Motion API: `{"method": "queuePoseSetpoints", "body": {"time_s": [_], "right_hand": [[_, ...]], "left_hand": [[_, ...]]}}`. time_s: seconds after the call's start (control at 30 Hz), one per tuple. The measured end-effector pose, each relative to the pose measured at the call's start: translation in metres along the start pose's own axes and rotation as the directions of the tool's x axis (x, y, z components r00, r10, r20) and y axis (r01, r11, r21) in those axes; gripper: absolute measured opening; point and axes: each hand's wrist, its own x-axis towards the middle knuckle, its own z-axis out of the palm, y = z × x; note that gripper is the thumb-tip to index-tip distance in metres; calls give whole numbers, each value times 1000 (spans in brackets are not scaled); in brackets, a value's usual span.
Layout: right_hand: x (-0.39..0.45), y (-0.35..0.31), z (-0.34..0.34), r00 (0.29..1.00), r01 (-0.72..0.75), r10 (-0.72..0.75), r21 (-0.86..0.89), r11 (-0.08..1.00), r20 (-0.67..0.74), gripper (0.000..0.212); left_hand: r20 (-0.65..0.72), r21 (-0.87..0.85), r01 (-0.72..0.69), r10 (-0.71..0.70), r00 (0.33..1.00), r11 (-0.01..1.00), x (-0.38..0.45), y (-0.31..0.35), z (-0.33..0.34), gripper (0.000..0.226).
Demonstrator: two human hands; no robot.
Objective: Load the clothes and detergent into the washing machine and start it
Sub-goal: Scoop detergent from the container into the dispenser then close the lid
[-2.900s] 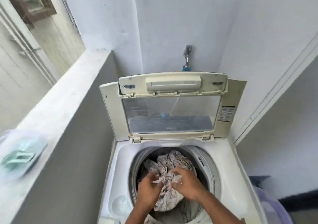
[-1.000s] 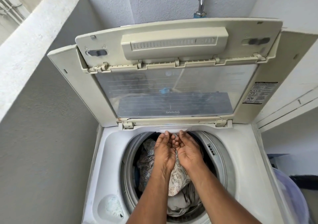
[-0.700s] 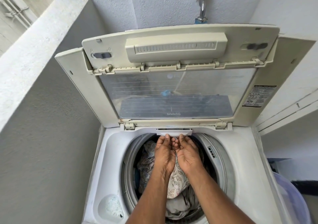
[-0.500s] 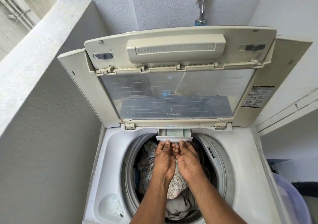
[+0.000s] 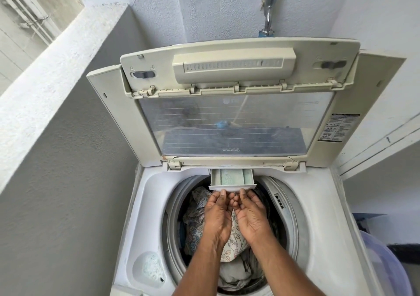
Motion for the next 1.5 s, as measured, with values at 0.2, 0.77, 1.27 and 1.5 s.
{"method": "queuePoseSetpoints", "body": {"time_s": [0.2,0.77,1.27,1.5], "right_hand": [[-8,-3,3,1000,-7,7,-24,1000,-5,15],[-117,15,104,959,183,-256,-422,888,-123,17],[-244,96,304,785,568,-97,-650,504,611,13],[-271,134,339,642,764,15,-637,-101,767,35]], "left_hand": [[-40,0,-25,25,999,1000,-8,4,-1,16],[-230,506,-513,681,695,694,-154,109,-3,27],[-26,590,-786,977,210,185,-316,274,4,42],[-123,718,-685,991,50,124,-334,324,-40,68]]}}
